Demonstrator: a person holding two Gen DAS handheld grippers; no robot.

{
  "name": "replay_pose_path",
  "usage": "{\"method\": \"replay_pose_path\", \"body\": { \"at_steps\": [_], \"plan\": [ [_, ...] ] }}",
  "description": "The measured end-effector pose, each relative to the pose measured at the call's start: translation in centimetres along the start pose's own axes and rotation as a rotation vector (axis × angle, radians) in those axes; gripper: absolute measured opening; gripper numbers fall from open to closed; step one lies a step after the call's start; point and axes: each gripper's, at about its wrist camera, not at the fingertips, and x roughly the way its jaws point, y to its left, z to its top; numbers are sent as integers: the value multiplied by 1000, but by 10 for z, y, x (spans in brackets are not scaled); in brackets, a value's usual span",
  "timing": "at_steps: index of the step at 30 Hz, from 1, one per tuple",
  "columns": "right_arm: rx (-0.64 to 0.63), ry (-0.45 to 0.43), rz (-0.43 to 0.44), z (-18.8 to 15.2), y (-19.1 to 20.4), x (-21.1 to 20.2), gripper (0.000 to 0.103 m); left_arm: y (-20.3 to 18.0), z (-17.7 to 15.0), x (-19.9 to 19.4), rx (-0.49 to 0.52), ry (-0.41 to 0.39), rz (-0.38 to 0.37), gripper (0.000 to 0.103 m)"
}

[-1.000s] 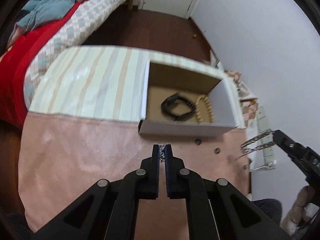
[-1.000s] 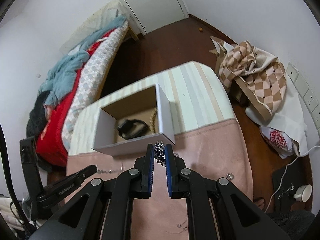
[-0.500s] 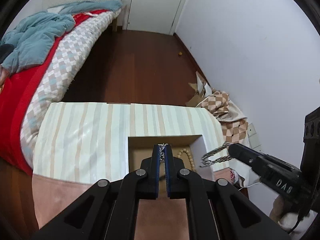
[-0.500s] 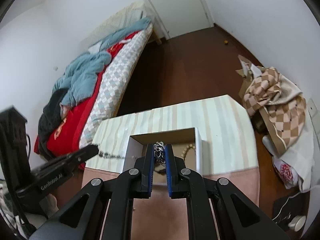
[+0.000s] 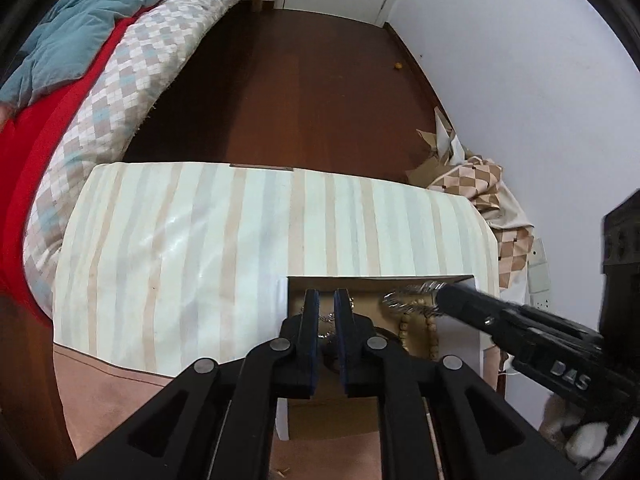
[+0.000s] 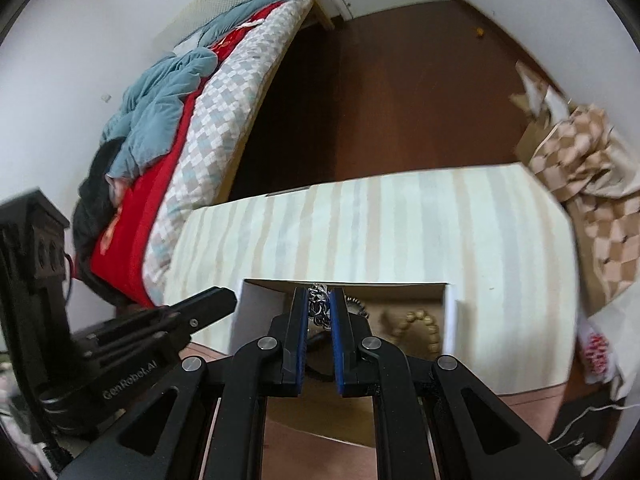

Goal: Organize jewelry
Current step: 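Lower both chains into the white box and open both tools, then lift both tools out of the box and back from it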

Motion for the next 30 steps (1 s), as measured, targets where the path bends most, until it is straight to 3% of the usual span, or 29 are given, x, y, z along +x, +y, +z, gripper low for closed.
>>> {"method": "replay_pose_path", "body": {
  "at_steps": [1, 3, 4, 5, 6, 9, 11, 15, 17, 19, 22, 30],
  "plan": [
    [16, 31, -3, 1, -5, 6, 12, 1, -1, 0, 3, -3, 19, 20],
    [15, 72, -34, 0, -12, 14, 13, 1, -3, -3, 7, -19, 36, 51],
    [20, 84, -55, -1, -16, 16, 18, 1, -4, -5, 6, -29, 45, 70],
    [20, 81, -73, -3, -18, 15, 29, 1, -5, -7, 7, -42, 48, 71],
    [12, 69, -100, -6, -18, 11, 34, 1, -6, -9, 10, -51, 60, 71],
    [-29, 30, -166, -12, -13, -4, 37, 3, -8, -16, 10, -73, 90, 78],
    [-49, 8, -201, -19, -8, -13, 46, 4, -14, -22, 15, -99, 122, 99],
    [-93, -44, -346, -31, -1, -26, 66, 3, -31, -31, 33, -154, 197, 103],
    [-97, -50, -398, -38, -1, -28, 90, 3, -41, -31, 41, -163, 229, 103],
    [-107, -60, -462, -50, -1, -28, 97, 3, -49, -30, 42, -157, 238, 103],
    [-127, -71, -529, -67, 0, -28, 100, 2, -59, -28, 39, -143, 242, 103],
    [-115, -116, -545, -89, 8, -46, 102, -10, -81, -45, 48, -156, 248, 103]
  ]
}}
